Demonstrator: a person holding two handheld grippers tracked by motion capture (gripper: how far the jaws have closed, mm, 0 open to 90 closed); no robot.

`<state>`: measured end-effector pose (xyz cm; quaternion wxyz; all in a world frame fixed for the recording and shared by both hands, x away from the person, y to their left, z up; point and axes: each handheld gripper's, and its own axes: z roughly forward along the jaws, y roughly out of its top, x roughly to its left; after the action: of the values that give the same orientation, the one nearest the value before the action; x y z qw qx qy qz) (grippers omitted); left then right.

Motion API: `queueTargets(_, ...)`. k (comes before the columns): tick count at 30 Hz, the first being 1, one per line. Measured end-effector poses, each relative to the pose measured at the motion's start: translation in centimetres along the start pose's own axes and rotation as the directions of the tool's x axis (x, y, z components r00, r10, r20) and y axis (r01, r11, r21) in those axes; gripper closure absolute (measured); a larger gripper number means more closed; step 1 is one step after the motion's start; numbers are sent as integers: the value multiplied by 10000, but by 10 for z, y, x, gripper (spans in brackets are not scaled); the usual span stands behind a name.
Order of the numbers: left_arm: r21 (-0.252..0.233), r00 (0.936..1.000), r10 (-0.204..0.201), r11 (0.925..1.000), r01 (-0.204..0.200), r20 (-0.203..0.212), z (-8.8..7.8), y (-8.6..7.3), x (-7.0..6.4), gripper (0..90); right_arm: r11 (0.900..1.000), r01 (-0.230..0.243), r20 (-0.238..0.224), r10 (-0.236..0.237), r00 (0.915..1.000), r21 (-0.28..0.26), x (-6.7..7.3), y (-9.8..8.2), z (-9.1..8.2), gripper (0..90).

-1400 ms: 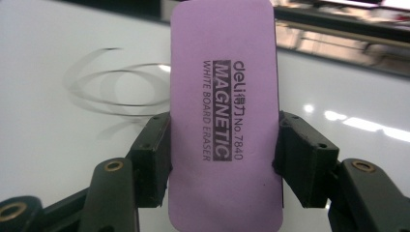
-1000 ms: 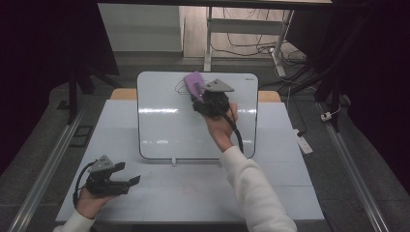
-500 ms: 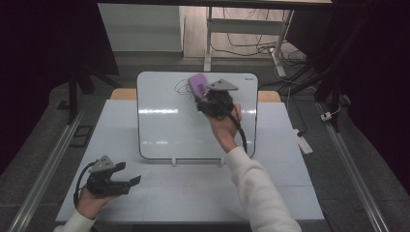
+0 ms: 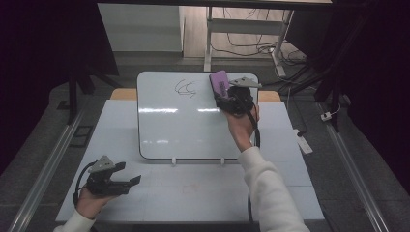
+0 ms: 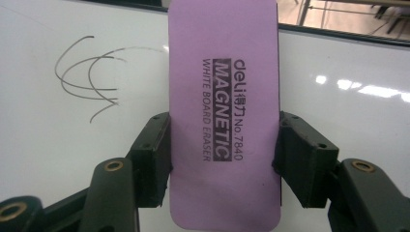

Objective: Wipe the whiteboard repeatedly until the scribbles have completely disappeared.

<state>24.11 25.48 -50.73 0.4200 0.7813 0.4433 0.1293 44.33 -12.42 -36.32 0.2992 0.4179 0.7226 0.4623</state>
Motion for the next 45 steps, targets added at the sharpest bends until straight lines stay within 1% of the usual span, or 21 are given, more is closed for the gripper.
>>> queueTargets(1,-11,10000,-6,10000,6,5,0,0,0,170,10000,45,27,-45,10000,19,3,0,1,409)
queueTargets(3,-12,10000,-10,10000,10,-6,0,0,0,169,10000,-3,-331,6,9995,83,12,0,7,409)
queueTargets(5,-2,10000,-18,10000,18,-3,0,0,0,169,9996,237,-630,-227,9978,150,27,0,13,409)
queueTargets(10,-18,10000,-42,10000,42,-37,0,-1,1,169,9962,706,-1633,-613,9847,516,65,1,28,409)
queueTargets(12,-20,10000,-36,10000,36,-42,0,-1,1,169,9947,810,-1869,-679,9800,633,76,0,32,409)
queueTargets(14,-22,10000,-34,10000,34,-34,0,-1,1,169,9927,982,-1988,-824,9766,708,82,0,33,408)
queueTargets(15,-31,10000,-37,10000,37,-42,0,-1,1,169,9922,1012,-2020,-847,9757,727,81,0,33,409)
queueTargets(17,-34,10000,-44,10000,44,-24,0,-1,1,168,9934,840,-2207,-649,9732,781,76,1,31,408)
queueTargets(19,-48,10000,-61,10000,61,-50,-1,-1,2,169,9944,835,-1752,-710,9820,652,67,4,27,408)
queueTargets(22,-31,10000,-41,10000,41,-33,-1,-1,2,169,9988,240,-1189,-189,9927,418,45,10,21,408)
queueTargets(24,-45,10000,-29,10000,29,-22,-1,0,2,168,9996,101,-850,-78,9964,258,34,13,18,408)
queueTargets(25,-44,10000,-38,10000,38,-18,-1,0,2,168,9996,75,-834,-53,9965,261,32,14,18,408)
queueTargets(26,-45,10000,-37,10000,37,-17,-1,0,2,169,9995,68,-827,-42,9966,306,32,15,18,408)
queueTargets(28,-43,10000,-35,10000,35,-19,-1,0,2,168,9991,288,-695,-267,9972,301,37,15,20,408)
queueTargets(31,-69,10000,-56,10000,56,-53,-1,-1,1,168,9985,349,-1217,-296,9921,416,52,13,26,408)
queueTargets(34,-65,10000,-58,10000,57,-52,-2,-1,1,168,9952,814,-1743,-707,9821,547,74,9,34,408)
queueTargets(36,-60,10000,-63,10000,62,-50,-1,-1,2,168,9932,961,-2110,-804,9742,650,88,6,38,408)
queueTargets(38,-60,10000,-79,10000,79,-46,-1,-1,2,168,9916,1113,-2256,-938,9697,660,96,4,40,408)
queueTargets(41,-64,9999,-66,10000,65,-77,-2,-2,3,168,9923,1042,-2384,-856,9674,667,93,3,39,408)
queueTargets(42,-57,9999,-70,10000,69,-79,-1,-2,3,168,9929,973,-2299,-792,9700,685,90,4,38,408)
queueTargets(45,-54,10000,-54,10000,54,-43,-1,-1,2,168,9929,1059,-1639,-957,9818,548,75,7,31,408)
